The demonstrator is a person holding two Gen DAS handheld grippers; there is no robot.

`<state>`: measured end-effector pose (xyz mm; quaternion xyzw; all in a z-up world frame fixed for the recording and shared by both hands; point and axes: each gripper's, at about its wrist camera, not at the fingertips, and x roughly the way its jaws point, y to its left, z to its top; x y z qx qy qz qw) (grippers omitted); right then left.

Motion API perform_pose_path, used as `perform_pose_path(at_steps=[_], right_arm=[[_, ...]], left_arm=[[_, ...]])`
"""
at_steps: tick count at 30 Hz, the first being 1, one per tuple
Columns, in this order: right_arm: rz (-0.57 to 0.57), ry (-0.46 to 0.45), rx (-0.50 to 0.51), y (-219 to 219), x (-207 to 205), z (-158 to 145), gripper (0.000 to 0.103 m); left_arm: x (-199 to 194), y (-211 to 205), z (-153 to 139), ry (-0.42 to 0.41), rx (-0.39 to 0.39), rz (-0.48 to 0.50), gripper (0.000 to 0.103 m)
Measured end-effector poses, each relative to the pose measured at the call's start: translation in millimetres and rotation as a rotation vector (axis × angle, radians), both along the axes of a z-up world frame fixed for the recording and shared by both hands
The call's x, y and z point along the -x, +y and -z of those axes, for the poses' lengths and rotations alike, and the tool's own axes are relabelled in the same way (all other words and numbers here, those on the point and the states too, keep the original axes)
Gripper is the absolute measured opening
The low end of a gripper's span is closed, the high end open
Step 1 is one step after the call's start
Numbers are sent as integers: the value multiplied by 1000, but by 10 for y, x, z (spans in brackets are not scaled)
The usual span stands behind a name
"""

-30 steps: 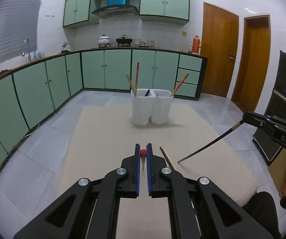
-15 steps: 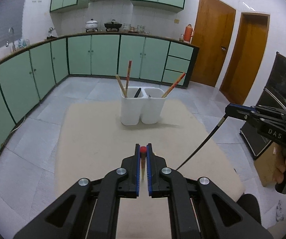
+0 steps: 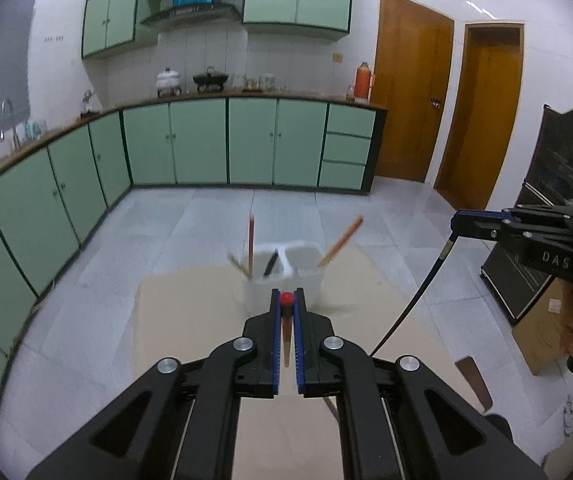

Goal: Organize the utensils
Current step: 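Carry both chopsticks to the white holder and drop them in with both tools, then move both open tools back over the last two chopsticks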

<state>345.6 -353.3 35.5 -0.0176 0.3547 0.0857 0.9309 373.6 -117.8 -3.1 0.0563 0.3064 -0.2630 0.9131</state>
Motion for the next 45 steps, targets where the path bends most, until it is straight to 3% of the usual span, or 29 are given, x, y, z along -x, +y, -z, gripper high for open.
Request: perform_pose_path(at_steps=[7, 14, 20, 23, 30, 32, 35, 40, 42, 45], right_arm=[[34, -67, 0, -71, -407, -488, 6], [68, -128, -6, -160, -921, -571, 6], [134, -119, -40, -342, -1478, -202, 6], [165, -91, -56, -430, -1703, 71, 6], [189, -14, -104, -567, -1932, 607, 9], [196, -15, -110, -604, -1904, 656, 11], [190, -39, -117, -661, -1785, 614, 13], [148, -110, -115, -685, -1156, 514, 16], [128, -147, -87, -648, -817, 538, 22], [104, -173, -78, -603, -301, 734, 28]], left_arm=[[-425, -187, -438, -65, 36, -27, 6], [-979, -467, -511, -87, 34, -68, 6], [-1419, -642, -151, -31, 25, -87, 6], [-1624, -695, 173, 15, 10, -98, 6], [-1844, -692, 632, 81, -24, -103, 6], [-1835, -692, 639, 74, -30, -105, 7], [-1757, -632, 548, 43, -22, -101, 20], [-1455, -444, 314, -21, 15, -87, 33], [-1267, -349, 245, -53, 20, -84, 54], [-907, -130, 217, -104, 55, -93, 66]])
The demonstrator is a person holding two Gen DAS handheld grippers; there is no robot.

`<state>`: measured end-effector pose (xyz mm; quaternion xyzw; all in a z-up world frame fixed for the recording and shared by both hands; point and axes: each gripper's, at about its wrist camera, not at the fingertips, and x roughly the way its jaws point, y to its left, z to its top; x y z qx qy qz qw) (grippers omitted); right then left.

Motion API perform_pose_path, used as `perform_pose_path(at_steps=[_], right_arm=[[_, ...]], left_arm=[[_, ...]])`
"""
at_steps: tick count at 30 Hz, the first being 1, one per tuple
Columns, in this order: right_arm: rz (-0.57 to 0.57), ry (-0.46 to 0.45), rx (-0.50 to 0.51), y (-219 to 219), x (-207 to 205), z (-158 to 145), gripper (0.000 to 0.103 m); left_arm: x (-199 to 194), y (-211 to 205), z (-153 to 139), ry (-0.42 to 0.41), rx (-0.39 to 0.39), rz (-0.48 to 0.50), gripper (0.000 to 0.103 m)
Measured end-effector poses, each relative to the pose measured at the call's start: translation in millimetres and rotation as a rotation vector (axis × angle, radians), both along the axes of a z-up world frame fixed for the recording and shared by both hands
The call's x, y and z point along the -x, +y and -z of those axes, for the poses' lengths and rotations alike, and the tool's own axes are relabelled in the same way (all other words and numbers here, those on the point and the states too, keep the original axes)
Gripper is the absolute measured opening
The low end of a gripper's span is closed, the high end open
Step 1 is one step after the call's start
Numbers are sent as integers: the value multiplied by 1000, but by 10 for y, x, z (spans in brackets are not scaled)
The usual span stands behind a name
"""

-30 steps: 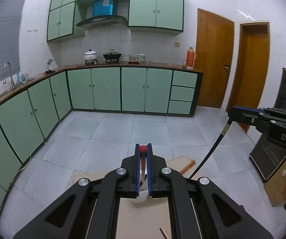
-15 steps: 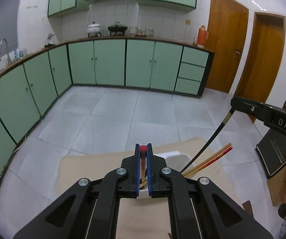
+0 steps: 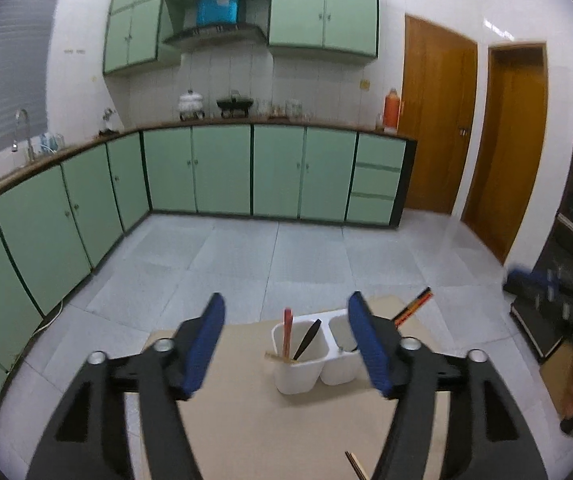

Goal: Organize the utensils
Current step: 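Move both open tools back over the last two chopsticks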

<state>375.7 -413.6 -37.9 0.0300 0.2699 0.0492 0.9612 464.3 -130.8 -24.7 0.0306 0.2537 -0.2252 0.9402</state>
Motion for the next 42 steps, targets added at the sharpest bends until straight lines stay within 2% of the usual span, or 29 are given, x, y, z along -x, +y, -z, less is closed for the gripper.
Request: perform_pose_path(at_steps=[1, 3, 6, 7, 11, 16, 20, 23, 31, 36, 39, 42], right_arm=[[-4, -3, 2, 29, 227, 146, 28], [-11, -1, 26, 95, 571, 415, 28], [-23, 21, 55, 270, 1111, 945, 28], [-32, 45, 58, 361, 1320, 1194, 28], [-58, 132, 57, 687, 1810, 1850, 28], [-116, 213, 84, 1055, 2128, 2292, 28], [-160, 246, 130, 1212, 2157, 2420, 28], [-154, 265, 124, 1201, 2116, 2486, 27], [-82, 272, 58, 903, 2033, 2472, 26], [-110, 262, 58, 912, 1971, 2496, 28], [-55, 262, 46, 788, 1922, 2506, 5], [28, 261, -2, 555, 1920, 2507, 5]], left_arm=[[108, 72, 23, -7, 8, -2, 68], [388, 289, 133, -24, 36, -27, 82], [769, 572, 381, -34, 70, -79, 91], [910, 652, 506, -26, 75, -96, 93], [1434, 845, 983, -1, 60, -142, 96], [1925, 904, 1438, 33, 38, -171, 97], [2156, 844, 1655, 59, 25, -153, 97], [2242, 811, 1751, 84, 34, -136, 97], [2231, 723, 1853, 107, 12, -116, 97], [2213, 657, 1964, 138, 17, -119, 97], [2228, 601, 2056, 155, 22, -128, 97], [2271, 474, 2144, 162, 11, -115, 96]])
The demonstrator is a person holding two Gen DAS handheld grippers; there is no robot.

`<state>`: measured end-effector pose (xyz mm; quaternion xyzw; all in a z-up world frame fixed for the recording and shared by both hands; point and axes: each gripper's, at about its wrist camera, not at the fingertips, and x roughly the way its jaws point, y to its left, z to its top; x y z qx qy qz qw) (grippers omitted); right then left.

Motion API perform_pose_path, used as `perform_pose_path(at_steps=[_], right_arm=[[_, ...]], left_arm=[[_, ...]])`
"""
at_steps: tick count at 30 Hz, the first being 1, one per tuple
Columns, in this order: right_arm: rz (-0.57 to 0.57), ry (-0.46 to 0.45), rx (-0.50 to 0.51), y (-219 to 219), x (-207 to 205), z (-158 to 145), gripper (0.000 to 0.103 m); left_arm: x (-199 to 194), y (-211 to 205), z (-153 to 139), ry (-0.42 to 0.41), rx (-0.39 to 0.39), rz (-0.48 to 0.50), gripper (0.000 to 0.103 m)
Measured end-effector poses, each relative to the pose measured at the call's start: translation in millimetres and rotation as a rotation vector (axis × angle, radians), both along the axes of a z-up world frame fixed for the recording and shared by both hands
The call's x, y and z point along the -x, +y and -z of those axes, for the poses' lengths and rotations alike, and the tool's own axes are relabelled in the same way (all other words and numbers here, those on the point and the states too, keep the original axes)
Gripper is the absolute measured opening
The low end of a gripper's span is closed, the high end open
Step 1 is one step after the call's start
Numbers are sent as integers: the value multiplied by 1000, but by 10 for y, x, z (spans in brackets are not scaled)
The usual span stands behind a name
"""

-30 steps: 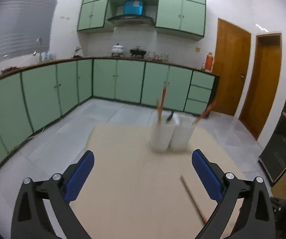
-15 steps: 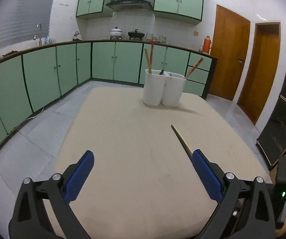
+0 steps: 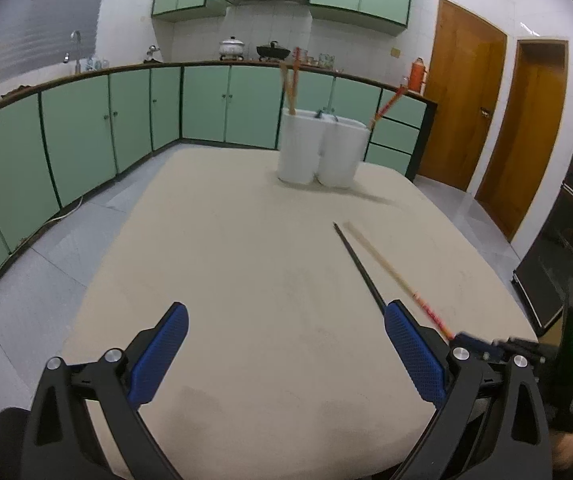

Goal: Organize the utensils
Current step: 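Move both open tools back over the last two chopsticks, then grasp the black chopstick with the left tool while the right tool grasps the red-patterned chopstick, then carry both held chopsticks toward the white holder with both tools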

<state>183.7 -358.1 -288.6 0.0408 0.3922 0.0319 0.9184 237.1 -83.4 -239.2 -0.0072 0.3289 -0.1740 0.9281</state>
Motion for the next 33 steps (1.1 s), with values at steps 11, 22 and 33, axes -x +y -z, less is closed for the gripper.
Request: perform_pose_path(at_steps=[11, 22, 33], right_arm=[[77, -11, -40, -273, 113, 5, 5], [27, -7, -20, -115, -10, 11, 5], [6, -15, -21, 37, -26, 1, 9]], left_arm=[[163, -806, 505, 54, -47, 135, 75], [94, -899, 670, 22, -107, 118, 7], [83, -605, 639, 5, -143, -32, 7]])
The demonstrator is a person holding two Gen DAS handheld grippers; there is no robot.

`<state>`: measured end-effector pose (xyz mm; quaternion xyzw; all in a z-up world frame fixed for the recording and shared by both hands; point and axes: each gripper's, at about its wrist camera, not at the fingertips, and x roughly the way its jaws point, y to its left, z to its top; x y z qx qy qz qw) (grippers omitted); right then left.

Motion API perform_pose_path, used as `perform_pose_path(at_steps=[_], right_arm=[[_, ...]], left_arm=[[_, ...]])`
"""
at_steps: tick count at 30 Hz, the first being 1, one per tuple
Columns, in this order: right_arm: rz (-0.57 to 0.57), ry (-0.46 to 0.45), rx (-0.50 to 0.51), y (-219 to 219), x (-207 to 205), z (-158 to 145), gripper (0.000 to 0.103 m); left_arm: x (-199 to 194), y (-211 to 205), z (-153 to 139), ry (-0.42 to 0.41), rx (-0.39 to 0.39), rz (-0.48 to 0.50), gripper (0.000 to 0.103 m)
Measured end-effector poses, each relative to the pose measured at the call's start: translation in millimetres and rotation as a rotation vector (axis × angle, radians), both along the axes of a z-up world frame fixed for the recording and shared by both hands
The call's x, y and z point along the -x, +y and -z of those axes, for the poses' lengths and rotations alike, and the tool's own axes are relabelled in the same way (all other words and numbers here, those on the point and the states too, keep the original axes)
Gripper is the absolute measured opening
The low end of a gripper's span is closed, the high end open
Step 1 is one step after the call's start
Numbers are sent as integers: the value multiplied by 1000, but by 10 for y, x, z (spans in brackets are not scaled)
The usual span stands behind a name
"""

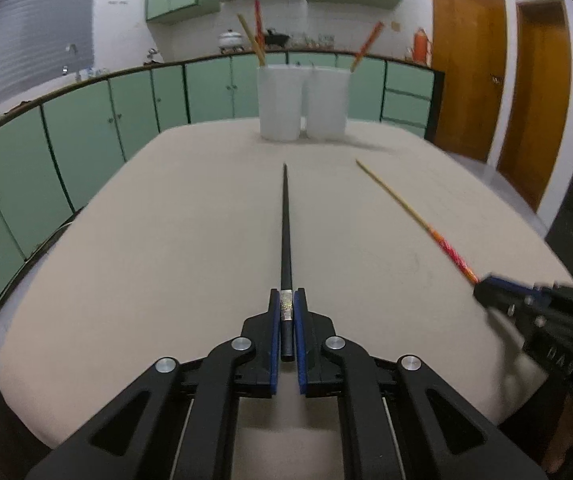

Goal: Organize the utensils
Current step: 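Carry both held chopsticks toward the white holder with both tools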

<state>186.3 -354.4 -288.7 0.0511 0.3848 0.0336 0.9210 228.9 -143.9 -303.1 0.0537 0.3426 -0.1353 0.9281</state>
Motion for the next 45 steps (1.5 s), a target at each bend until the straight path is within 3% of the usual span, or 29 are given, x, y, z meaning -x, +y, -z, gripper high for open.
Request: perform_pose_path(at_steps=[1, 4, 7, 8, 9, 10, 12, 18, 25, 29, 36, 45], right_arm=[[5, -2, 0, 1, 17, 0, 10], [13, -2, -16, -14, 54, 7, 14], [10, -3, -10, 3, 40, 14, 14], [10, -2, -13, 3, 26, 16, 14], [10, 0, -16, 3, 10, 15, 14], [13, 2, -17, 8, 0, 8, 12], [16, 7, -20, 8, -14, -24, 5], [24, -72, -57, -29, 152, -463, 5], [-18, -213, -34, 47, 189, -1310, 5], [-54, -240, -19, 66, 61, -1636, 5], [-117, -215, 0, 92, -304, -2009, 5], [-157, -144, 20, 98, -693, -2160, 5]], left_arm=[[1, -8, 16, 4, -12, 8, 9], [-14, -25, 29, -5, -44, 33, 29], [-38, 6, 37, -2, -39, 43, 32], [-43, 8, 34, 2, -34, 51, 30], [-44, 14, 29, 11, -20, 64, 16], [-49, 17, 16, 20, -13, 70, 9], [-42, 39, -16, 45, 7, 75, 7], [-25, 210, -383, 80, 73, 70, 7], [-9, 416, -1082, -11, 107, 85, 7], [-121, 495, -1459, -56, 125, 102, 7], [-346, 499, -1833, -55, 114, 139, 7], [-552, 406, -1967, 8, 88, 176, 7]])
